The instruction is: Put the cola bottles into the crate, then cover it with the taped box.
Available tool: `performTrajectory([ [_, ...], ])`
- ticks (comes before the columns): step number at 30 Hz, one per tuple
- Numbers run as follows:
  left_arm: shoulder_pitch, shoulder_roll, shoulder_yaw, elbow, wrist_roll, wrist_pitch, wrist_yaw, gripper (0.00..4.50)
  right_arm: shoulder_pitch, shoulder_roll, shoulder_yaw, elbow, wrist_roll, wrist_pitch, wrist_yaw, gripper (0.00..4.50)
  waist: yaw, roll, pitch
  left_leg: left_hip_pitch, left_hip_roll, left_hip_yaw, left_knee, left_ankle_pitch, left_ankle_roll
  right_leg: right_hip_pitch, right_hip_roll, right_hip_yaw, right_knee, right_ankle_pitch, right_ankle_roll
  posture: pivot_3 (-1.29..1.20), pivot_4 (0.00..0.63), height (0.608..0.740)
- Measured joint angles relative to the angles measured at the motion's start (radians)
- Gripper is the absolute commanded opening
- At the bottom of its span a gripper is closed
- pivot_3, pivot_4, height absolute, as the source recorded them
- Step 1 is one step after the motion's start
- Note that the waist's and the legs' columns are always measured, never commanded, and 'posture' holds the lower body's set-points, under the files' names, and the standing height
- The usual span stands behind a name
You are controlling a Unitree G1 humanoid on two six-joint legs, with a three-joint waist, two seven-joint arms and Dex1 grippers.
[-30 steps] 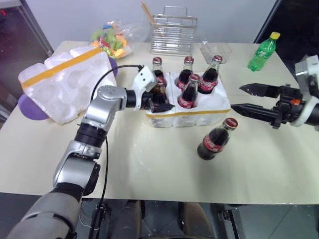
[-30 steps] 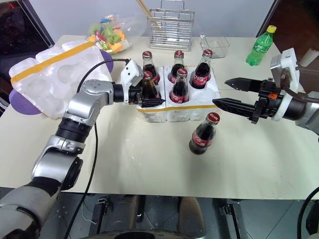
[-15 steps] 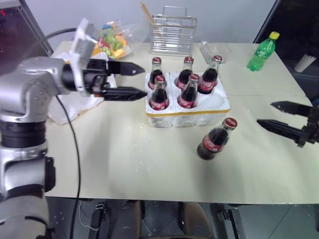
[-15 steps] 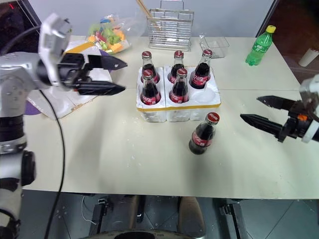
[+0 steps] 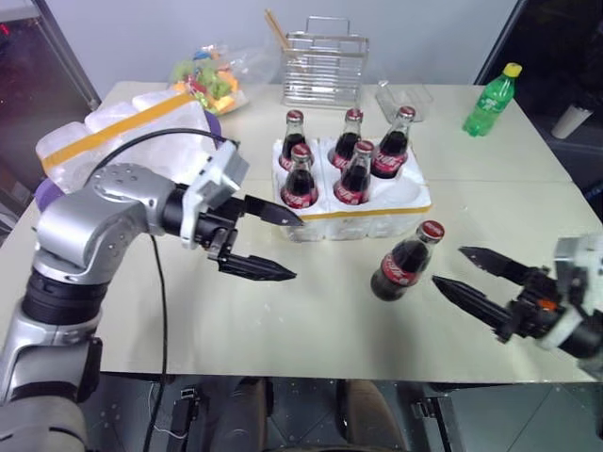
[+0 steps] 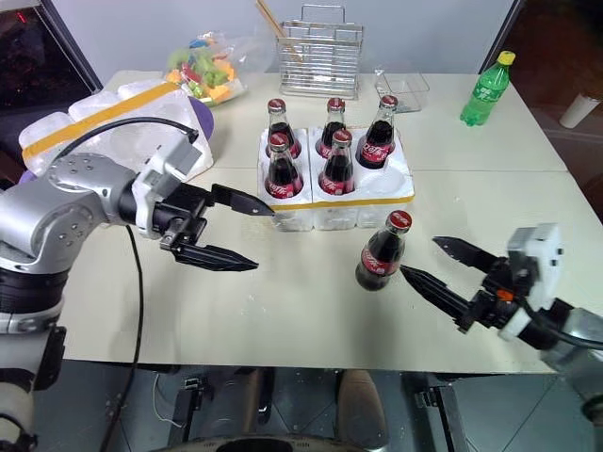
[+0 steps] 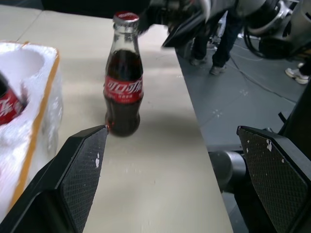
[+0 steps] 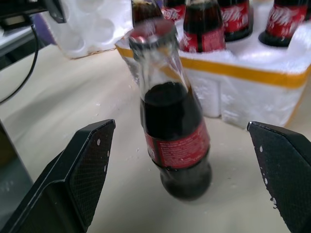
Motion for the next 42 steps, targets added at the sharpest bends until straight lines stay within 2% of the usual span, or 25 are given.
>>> performTrajectory([
  [7,0.000,-0.024,-0.005,0.031,0.002,-0.003,0.021,4.44,0.026,-0.007,0.148,0.029,-0.121,-0.101,0.006,4.50,0.001,0.000,0.000,0.000,0.000,0.000,0.000,0.000,0.000,0.000,0.000,0.000,0.000,0.000,0.000,0.00,0.150,0.739],
  [20,-0.008,-0.060,-0.043,0.064,0.038,-0.062,0.028,4.44,-0.180,-0.025,0.407,0.222,-0.270,-0.202,0.020,4.50,0.000,0.000,0.000,0.000,0.000,0.000,0.000,0.000,0.000,0.000,0.000,0.000,0.000,0.000,0.000,0.00,0.150,0.739],
  [23,-0.008,-0.060,-0.043,0.065,0.043,-0.067,0.030,4.50,-0.215,-0.006,0.422,0.259,-0.273,-0.206,0.018,3.65,0.001,0.000,0.000,0.000,0.000,0.000,0.000,0.000,0.000,0.000,0.000,0.000,0.000,0.000,0.000,0.00,0.150,0.739],
  [25,-0.008,-0.060,-0.043,0.065,0.045,-0.068,0.032,4.50,-0.218,-0.004,0.421,0.261,-0.262,-0.206,0.024,2.79,0.002,0.000,0.000,0.000,0.000,0.000,0.000,0.000,0.000,0.000,0.000,0.000,0.000,0.000,0.001,0.00,0.150,0.739],
  [30,-0.001,-0.052,-0.040,0.065,0.046,-0.070,0.042,4.50,-0.212,-0.059,0.352,0.227,-0.139,-0.135,0.053,2.80,0.000,0.001,0.000,-0.001,0.000,0.000,0.000,0.000,0.000,-0.001,0.000,0.000,0.000,0.000,0.001,0.00,0.150,0.739],
  [34,0.003,-0.053,-0.037,0.066,0.050,-0.082,0.068,4.50,-0.419,-0.192,0.259,0.236,0.007,-0.069,0.070,2.80,-0.008,0.004,0.003,-0.001,0.000,0.001,0.000,0.000,0.000,-0.003,0.000,0.001,0.001,0.001,0.000,0.00,0.150,0.739],
  [37,0.012,-0.053,-0.027,0.075,0.054,-0.088,0.083,4.50,-0.621,-0.241,0.236,0.320,0.037,-0.066,0.058,2.80,-0.004,0.003,0.003,-0.001,0.000,0.000,-0.001,0.000,0.000,-0.002,0.001,0.000,0.000,0.000,0.000,0.00,0.150,0.739],
  [39,0.027,-0.052,-0.015,0.080,0.057,-0.093,0.093,4.50,-0.783,-0.240,0.296,0.456,-0.006,-0.072,0.043,2.80,-0.004,0.003,0.003,-0.002,0.000,0.000,-0.001,0.000,0.000,-0.003,0.001,0.000,0.000,0.000,0.000,0.00,0.150,0.739],
  [42,0.033,-0.058,-0.012,0.077,0.058,-0.104,0.108,4.50,-0.906,-0.232,0.409,0.622,-0.133,-0.106,0.036,2.80,-0.002,0.003,0.003,-0.004,0.000,0.001,-0.001,0.000,0.000,-0.005,0.001,0.000,0.000,0.002,0.003,0.00,0.150,0.739],
])
